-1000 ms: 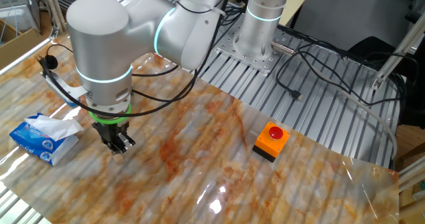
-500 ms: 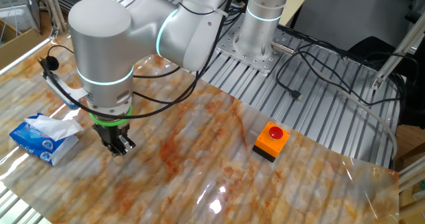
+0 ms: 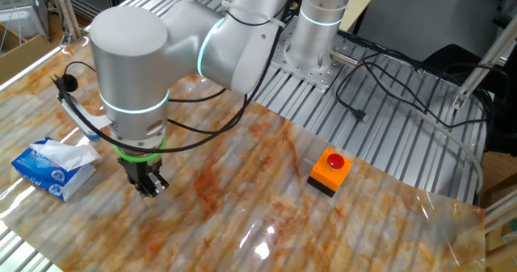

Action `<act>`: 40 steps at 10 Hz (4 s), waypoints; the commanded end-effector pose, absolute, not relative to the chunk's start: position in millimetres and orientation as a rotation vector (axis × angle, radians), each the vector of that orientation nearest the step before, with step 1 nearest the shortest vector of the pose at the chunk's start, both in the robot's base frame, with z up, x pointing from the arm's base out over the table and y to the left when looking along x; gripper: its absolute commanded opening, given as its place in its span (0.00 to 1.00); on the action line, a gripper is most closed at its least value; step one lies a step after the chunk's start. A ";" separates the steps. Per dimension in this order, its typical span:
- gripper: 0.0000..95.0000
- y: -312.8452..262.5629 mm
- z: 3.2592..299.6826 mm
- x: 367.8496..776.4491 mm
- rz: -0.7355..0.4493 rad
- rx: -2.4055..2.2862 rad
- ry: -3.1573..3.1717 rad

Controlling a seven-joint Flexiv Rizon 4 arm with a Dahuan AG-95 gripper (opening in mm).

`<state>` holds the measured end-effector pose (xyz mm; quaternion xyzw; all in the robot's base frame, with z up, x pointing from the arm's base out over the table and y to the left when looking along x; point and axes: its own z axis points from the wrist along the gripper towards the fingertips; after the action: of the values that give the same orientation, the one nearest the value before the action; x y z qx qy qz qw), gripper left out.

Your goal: Use the gripper to push the small block from left to right

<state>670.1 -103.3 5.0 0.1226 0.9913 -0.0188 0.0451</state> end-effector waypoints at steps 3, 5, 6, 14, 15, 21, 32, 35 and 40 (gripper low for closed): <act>0.00 -92.2 2.8 673.5 -0.070 0.416 3.018; 0.00 -83.4 2.6 676.5 -0.081 0.443 3.011; 0.00 -79.4 2.9 678.0 -0.091 0.454 3.008; 0.00 -47.8 1.4 677.6 -0.115 0.555 2.981; 0.00 -43.6 1.3 676.2 -0.121 0.563 2.979; 0.00 -32.2 3.3 679.0 -0.135 0.563 2.984; 0.00 -34.0 10.8 677.8 -0.113 0.388 3.059; 0.00 -34.0 10.8 677.8 -0.119 0.167 3.072; 0.00 -34.0 10.8 677.8 -0.137 -0.141 3.061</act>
<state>677.8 -34.3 10.7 -0.0221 0.9981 -0.0443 0.0364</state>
